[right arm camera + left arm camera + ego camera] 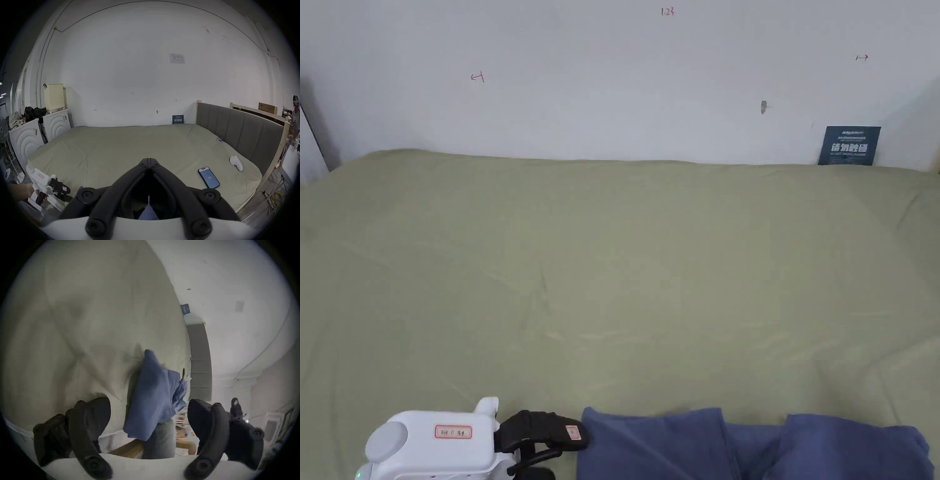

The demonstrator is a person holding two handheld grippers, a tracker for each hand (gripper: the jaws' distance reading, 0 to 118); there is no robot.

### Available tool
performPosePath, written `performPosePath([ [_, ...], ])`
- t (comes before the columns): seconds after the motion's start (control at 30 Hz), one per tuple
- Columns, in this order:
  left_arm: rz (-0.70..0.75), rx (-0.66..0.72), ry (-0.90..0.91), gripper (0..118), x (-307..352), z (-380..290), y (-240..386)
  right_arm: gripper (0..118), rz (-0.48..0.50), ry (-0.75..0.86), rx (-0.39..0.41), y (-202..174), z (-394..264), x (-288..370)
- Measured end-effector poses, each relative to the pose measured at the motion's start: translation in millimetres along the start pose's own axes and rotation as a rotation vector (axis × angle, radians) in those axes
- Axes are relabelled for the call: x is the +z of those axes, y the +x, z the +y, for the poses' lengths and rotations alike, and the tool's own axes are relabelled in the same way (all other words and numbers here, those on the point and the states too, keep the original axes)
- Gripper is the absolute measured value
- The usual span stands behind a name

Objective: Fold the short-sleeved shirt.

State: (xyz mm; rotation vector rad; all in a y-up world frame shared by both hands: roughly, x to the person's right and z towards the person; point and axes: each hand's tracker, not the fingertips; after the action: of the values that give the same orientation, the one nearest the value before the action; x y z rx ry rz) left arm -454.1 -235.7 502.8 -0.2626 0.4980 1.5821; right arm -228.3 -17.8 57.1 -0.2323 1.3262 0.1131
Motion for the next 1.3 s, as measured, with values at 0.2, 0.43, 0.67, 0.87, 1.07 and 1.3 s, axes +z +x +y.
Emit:
performPosePath([
  [0.2,-0.080,-0.070,-0.083,102,-45.1,-9.0,11.1,0,-0.003,-0.005,0.004,-0.7,0.4,-1.9],
  [0.43,0.187,-0.196,-0.027,15,-41.7,-6.8,21.3,0,-0.007,-0.013,0.005,-0.9,-0.6,-2.3],
  [0.67,0.177,-0.283,-0.030,14,-26.6,-4.6,23.9,0,-0.014,-0.009,0.008,0.9,0.1,-1.1],
  [0.87,0.204,-0.373,0.139,14,32.7,-22.0,76.7,0,-0.030,0.004,0.021,5.4,7.7,-0.4],
  [1.07,0.519,-0.467,0.240,14,122.8,0.3,85.6,0,-0.014,0.024,0.005,3.0,14.5,-8.2],
  [1.3,0.492,-0.578,0.232,14,115.7,-15.1,124.9,0,0.030,0.007,0.016,-14.7,12.4,-13.8],
])
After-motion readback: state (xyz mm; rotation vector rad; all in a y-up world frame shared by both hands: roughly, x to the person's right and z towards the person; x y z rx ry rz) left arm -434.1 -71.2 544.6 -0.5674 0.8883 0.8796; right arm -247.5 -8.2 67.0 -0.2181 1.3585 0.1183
